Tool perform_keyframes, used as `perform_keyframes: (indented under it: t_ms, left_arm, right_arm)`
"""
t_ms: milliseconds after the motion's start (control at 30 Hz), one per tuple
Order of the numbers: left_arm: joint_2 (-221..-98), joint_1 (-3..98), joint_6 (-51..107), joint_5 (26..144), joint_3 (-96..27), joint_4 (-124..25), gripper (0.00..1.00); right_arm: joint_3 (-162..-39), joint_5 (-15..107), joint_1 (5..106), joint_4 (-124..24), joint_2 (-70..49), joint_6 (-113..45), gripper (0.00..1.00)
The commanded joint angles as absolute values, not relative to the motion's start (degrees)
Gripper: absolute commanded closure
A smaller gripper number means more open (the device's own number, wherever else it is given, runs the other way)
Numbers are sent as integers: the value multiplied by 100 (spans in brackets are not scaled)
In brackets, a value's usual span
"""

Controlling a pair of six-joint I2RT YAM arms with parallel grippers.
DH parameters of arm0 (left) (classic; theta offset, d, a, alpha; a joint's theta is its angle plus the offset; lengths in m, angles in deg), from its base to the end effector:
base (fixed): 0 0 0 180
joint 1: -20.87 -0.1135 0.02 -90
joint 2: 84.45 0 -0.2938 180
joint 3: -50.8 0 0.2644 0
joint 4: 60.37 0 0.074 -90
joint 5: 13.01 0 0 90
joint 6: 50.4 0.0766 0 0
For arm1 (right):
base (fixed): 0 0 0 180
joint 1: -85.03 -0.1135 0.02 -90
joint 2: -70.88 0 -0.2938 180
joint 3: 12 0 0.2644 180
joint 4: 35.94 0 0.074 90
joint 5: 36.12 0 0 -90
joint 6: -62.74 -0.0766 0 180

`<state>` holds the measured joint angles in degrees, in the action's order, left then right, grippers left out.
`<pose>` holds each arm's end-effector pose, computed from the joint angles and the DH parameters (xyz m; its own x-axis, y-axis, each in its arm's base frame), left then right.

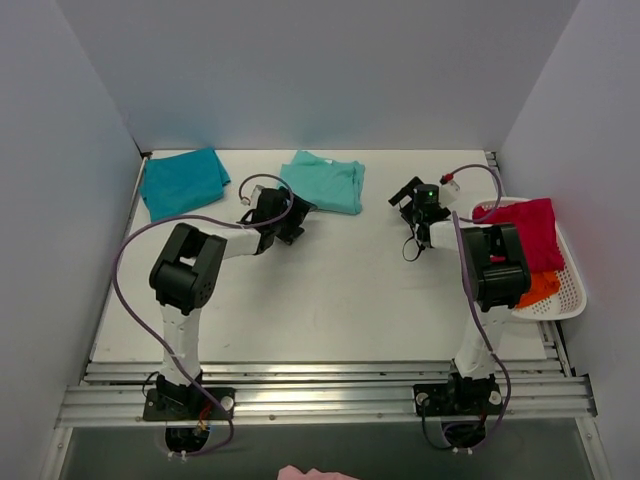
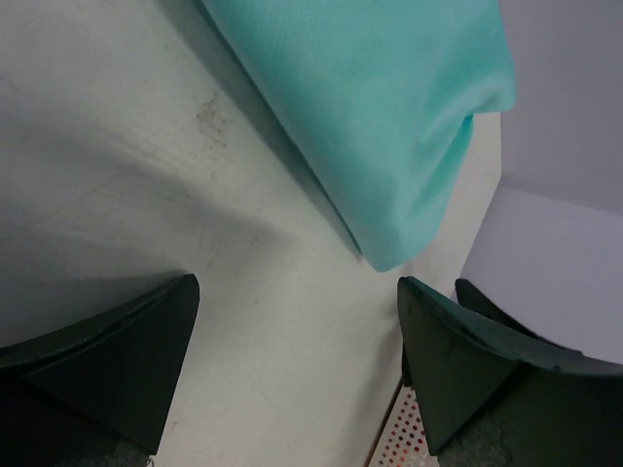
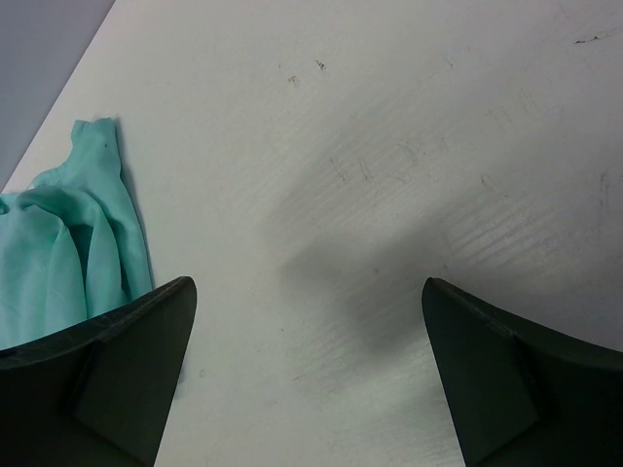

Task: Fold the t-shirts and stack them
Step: Put the neatly folded tshirt into the corner of the board with the left arm

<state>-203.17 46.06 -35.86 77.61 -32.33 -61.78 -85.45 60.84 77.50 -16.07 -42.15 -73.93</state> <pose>0.4528 -0.2139 0.1327 -0.5474 -0.8121 -0.2018 -0.3832 0.4577 -0.8023 0.4770 0.0537 0.1648 -0.2418 0.6964 -0.6757 0.2316 0.7177 0.6568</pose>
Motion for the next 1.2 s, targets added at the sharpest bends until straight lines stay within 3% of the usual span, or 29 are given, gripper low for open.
perform_keyframes:
  t_ms: [0, 200, 333, 367, 433, 467, 733, 1167]
  left_arm:
    - [-20828, 4583, -4415, 7111, -3613, -6185, 6]
    - [-21654, 4417, -4478, 6741, -4702, -5377, 6]
    - [-22418, 4188, -4136, 6977, -6351, -4445, 6]
    - [-22750, 4135, -4083, 7205, -6609, -4375, 21]
    - [-23086, 3995, -3881, 7452, -7127, -4322, 62]
    - [-23383, 3959, -3828, 7505, -7747, -3965, 97]
    - [-24020, 3520, -1302, 8052, -10573, -2425, 98]
    - [-22763, 2202, 1269, 7822, -10707, -1017, 98]
  right_arm:
    - [-8348, 6021, 7799, -1935, -3986, -7454, 3]
    - [-8330, 5942, 7887, -1926, -3951, -7454, 2]
    - [-8321, 5854, 7949, -1909, -3951, -7472, 2]
    - [-8321, 5845, 7949, -1891, -3951, -7481, 2]
    - [-8304, 5828, 7975, -1883, -3924, -7481, 2]
    - [-8303, 5810, 7993, -1882, -3916, -7498, 2]
    - [-8242, 5661, 8037, -1804, -3854, -7551, 2]
    - [-8260, 5204, 8046, -1513, -4038, -7735, 3]
